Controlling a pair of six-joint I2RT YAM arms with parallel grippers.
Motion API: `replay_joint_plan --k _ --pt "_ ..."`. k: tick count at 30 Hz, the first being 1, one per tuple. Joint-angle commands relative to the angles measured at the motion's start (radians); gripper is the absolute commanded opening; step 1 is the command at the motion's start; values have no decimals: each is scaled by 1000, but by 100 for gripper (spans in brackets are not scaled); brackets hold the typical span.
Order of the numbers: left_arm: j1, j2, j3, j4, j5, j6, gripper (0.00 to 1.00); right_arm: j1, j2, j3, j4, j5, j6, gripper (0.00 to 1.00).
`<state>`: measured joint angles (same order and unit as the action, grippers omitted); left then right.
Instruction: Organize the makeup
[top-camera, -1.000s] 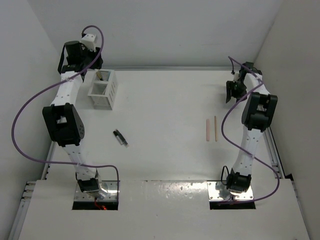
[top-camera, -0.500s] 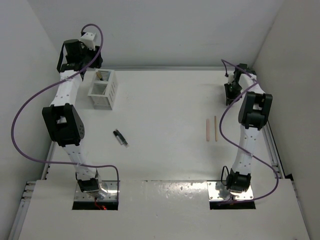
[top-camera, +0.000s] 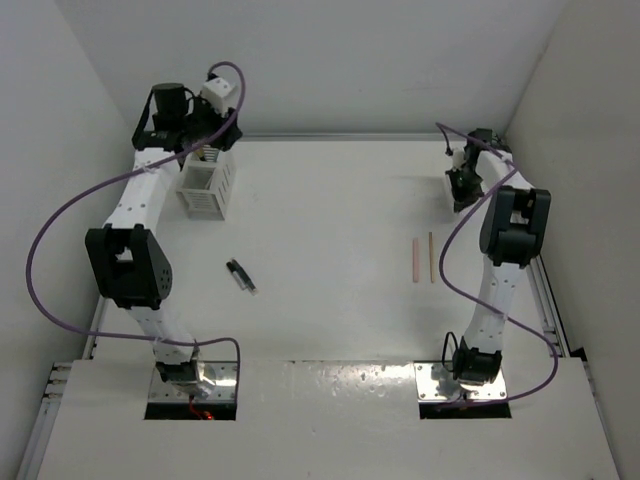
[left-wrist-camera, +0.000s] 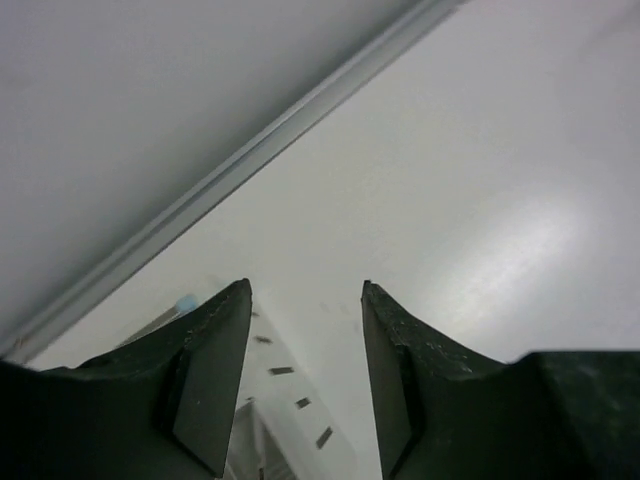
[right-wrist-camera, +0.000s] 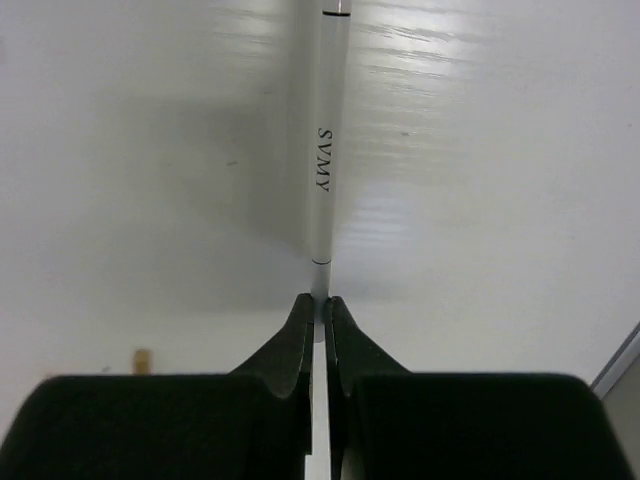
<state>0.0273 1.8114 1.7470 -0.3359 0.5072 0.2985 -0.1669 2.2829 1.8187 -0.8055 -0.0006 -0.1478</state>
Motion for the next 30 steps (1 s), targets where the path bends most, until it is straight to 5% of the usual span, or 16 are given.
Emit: replay_joint_plan --k 1,3,7,13,23,30 --pt "-82 -132 -73 -55 218 262 54 82 -172 -6 71 -31 -32 0" --pt "-125 -170 -122 -64 199 377 55 144 -246 -22 62 -94 -4 0" --pt "-265 -277 -298 -54 10 863 58 269 -335 -102 80 -252 98 0" --pt "-360 -526 -761 453 -15 1299 70 441 -410 -168 172 -533 365 0" --pt "-417 -529 -820 434 119 1597 71 664 -433 -104 163 -638 453 0" --pt "-426 -500 -830 376 93 1637 70 707 -447 -142 170 -642 459 0"
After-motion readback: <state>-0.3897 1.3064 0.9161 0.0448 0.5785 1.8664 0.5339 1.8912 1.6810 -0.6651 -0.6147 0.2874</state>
